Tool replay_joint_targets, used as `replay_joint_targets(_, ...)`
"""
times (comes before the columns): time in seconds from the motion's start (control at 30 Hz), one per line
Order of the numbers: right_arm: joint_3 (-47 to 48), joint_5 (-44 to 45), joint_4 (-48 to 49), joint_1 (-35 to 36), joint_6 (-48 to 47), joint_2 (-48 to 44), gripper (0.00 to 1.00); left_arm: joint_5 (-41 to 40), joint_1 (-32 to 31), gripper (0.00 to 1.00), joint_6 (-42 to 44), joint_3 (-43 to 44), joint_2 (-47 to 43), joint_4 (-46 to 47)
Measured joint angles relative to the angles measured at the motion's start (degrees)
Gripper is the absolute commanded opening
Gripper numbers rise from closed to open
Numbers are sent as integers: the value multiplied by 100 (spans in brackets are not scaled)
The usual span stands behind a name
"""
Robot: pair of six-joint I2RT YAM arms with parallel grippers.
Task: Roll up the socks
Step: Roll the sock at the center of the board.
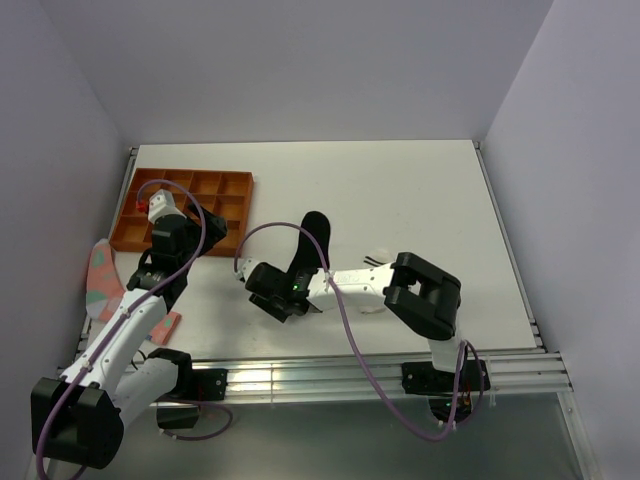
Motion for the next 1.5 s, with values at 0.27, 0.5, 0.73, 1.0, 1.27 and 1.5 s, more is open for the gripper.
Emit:
replay_joint_targets(0.27,0,144,-98,118,-2,-74,55,2,0,80,-37,-2,0,33)
replay_joint_targets(0.5,0,136,-105,166,-2,-105,51,4,0,79,-50,-103,2,79)
replay_joint_targets(0.73,0,114,-105,166,-44,-105,38,7,0,79,-59,-195,59,94)
replay_joint_targets(1.0,0,-85,-116,166,-96,-105,24,33,0,79,-61,-413,76,221)
replay_joint_targets(1.27,-13,-1311,-269,-184,-396,-190,19,273,0,69,-127,-870,98,800)
replay_joint_targets(1.5,-26,-2879,-487,-1147,-577,-339,16,634,-2,56,-284,-1711,44,1657)
